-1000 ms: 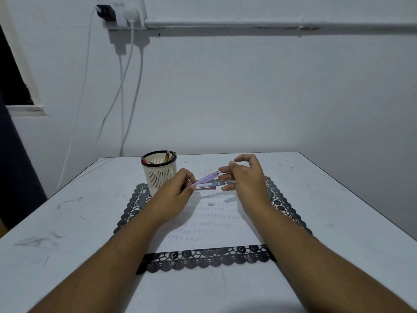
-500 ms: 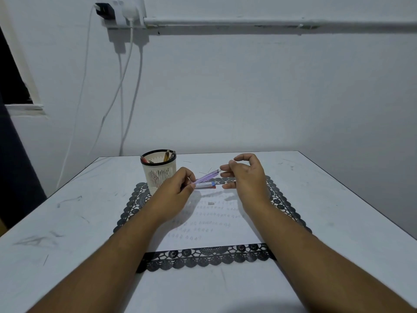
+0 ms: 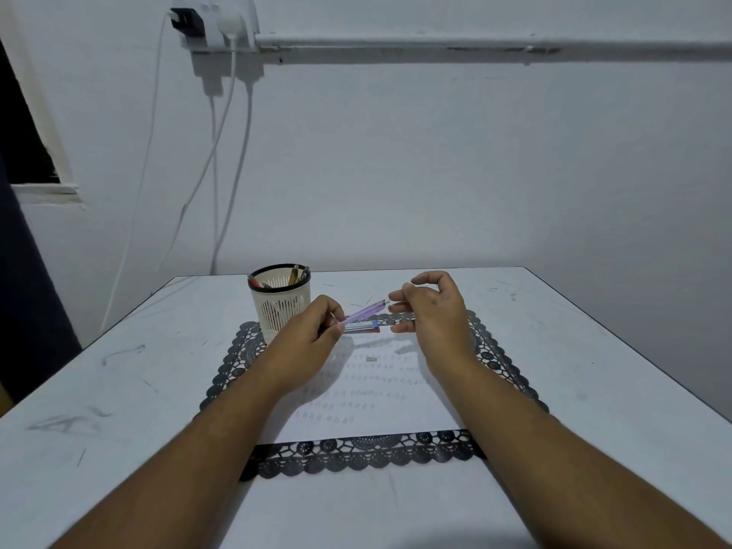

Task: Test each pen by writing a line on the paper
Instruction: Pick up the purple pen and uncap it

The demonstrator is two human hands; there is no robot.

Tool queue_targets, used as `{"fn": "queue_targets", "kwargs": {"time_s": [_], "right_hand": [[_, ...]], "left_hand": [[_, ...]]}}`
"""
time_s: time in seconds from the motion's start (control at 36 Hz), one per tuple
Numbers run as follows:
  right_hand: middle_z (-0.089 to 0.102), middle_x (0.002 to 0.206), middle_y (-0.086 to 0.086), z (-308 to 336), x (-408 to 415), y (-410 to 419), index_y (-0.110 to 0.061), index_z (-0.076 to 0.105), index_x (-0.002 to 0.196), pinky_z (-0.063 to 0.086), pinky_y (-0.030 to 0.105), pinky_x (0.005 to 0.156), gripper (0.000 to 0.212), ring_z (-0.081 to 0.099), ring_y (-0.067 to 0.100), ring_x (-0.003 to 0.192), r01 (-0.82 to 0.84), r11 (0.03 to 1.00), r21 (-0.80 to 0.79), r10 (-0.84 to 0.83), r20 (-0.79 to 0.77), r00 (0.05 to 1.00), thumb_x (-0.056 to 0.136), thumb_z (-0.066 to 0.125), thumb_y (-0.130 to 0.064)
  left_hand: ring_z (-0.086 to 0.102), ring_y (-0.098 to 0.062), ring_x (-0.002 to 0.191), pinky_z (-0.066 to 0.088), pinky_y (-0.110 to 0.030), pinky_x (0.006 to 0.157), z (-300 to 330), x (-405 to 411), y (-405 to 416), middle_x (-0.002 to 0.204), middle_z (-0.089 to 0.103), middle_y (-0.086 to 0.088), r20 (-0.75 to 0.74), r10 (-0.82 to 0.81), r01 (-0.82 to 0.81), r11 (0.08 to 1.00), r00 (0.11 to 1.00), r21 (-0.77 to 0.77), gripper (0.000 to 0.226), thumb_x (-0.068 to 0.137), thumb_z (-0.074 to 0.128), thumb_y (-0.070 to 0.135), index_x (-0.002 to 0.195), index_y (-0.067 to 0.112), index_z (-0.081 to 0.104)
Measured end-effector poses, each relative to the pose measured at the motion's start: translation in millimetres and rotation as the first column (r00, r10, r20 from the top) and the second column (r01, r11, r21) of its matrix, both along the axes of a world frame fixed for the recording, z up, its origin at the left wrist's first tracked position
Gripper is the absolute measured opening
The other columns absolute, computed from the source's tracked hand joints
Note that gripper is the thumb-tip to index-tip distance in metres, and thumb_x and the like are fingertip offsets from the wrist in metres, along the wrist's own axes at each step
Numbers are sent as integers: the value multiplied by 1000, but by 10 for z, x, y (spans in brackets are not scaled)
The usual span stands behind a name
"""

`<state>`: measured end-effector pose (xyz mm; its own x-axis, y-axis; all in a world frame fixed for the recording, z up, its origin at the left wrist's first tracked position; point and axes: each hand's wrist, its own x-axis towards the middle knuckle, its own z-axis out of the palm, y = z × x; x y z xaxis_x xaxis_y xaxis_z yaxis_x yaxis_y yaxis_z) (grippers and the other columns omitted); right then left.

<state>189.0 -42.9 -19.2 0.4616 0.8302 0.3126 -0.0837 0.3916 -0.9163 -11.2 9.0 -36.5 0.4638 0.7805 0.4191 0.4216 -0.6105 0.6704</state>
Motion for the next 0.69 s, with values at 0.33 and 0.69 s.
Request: {"fn": "queue_targets", "kwargs": {"time_s": [0.33, 0.69], "right_hand": [[78, 87, 8, 2, -7, -7, -13, 56, 105, 59, 34, 55, 7, 73, 21, 78, 4, 1000, 0, -4, 0, 1000, 102, 62, -10], [78, 88, 9, 5, -11, -16, -14, 57, 105, 60, 36, 56, 7, 73, 22, 76, 12, 1000, 3, -12, 26, 1000, 102, 62, -11]], "left_hand": [[44, -1, 60, 37, -24, 60, -7, -9, -2, 69, 54, 20, 4, -14, 14, 1000, 1000, -7, 8, 107, 53, 25, 100, 28, 56], [43, -1, 59, 36, -24, 59, -15, -7, 11, 67, 51, 17, 9, -6, 6, 1000, 1000, 1, 7, 106, 53, 27, 100, 30, 56]]}}
